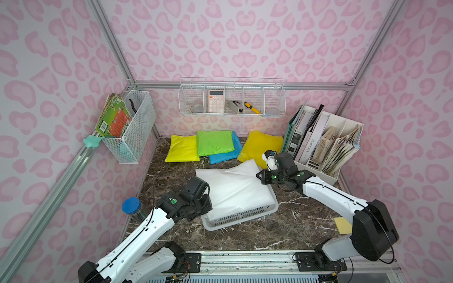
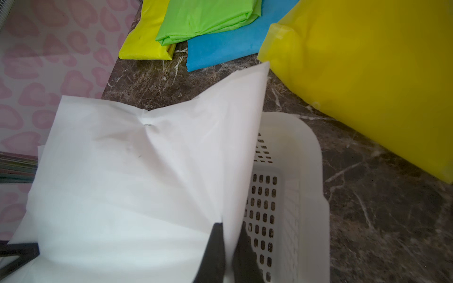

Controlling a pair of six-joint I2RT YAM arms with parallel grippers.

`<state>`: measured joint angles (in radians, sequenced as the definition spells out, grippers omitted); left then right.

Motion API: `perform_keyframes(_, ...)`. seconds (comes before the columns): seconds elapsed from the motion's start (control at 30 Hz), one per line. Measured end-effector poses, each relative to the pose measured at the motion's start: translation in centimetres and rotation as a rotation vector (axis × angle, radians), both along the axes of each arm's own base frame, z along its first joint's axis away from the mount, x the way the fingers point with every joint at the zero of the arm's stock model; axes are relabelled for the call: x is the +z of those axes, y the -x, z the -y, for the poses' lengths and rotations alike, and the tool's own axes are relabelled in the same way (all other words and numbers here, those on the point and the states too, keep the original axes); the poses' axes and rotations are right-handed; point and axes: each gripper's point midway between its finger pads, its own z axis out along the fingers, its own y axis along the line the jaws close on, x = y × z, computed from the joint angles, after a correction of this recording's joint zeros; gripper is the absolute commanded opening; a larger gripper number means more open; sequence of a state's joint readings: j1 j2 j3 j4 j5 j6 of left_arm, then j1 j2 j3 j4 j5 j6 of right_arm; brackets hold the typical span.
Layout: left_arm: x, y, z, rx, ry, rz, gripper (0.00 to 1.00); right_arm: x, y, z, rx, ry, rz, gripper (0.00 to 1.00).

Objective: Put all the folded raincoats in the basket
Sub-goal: Place the raincoat in the basket.

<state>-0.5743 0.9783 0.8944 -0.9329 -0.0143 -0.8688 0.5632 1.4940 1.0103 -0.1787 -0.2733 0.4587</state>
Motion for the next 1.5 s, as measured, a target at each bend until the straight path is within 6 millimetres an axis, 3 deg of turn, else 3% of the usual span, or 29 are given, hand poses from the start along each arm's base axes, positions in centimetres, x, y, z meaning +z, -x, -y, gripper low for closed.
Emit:
perform_keyframes(0.17, -2.1, -0.2, -0.1, 0.02, -0.03, -0.038, 0.0, -2.2, -0.2, -0.1, 0.015, 0.037, -0.029, 0.0)
perform_keyframes(0.5, -2.7, 1.9, 1.6, -0.037, 0.047, -0.103, 0.0, -3.6, 2.3, 1.7, 0.004, 0.053, -0.04, 0.0)
perform_keyframes(0.9, -5.3, 2.3, 1.8, -0.032, -0.014, -0.171, 0.0, -5.2, 1.7, 1.4, 0.002, 0.055, -0.041, 0.0)
perform_keyframes(1.07, -5.8, 2.3, 1.6, -0.027, -0.032, -0.183, 0.2, -5.5, 1.3, 0.8, 0.017, 0.041, -0.026, 0.0)
perform_keyframes(1.1, -5.7, 2.2, 1.7, -0.023, -0.028, -0.185, 0.24, -5.5, 1.2, 0.7, 0.016, 0.042, -0.027, 0.0)
perform_keyframes(1.2, -4.6, 2.0, 1.9, -0.029, -0.017, -0.167, 0.42, -5.2, 0.8, 0.8, 0.016, 0.053, -0.016, 0.19)
perform_keyframes(1.3, -2.5, 1.9, 1.8, -0.035, -0.018, -0.149, 0.49, -4.2, 0.2, 0.9, 0.01, 0.071, 0.015, 0.31)
perform_keyframes(1.43, 0.4, 2.2, 0.8, -0.047, -0.043, -0.115, 0.48, -2.4, -0.3, 1.8, -0.019, 0.101, 0.054, 0.4)
perform_keyframes(1.5, 1.7, 2.3, 0.6, -0.061, -0.045, -0.091, 0.38, -1.1, -0.4, 2.1, -0.028, 0.107, 0.083, 0.4)
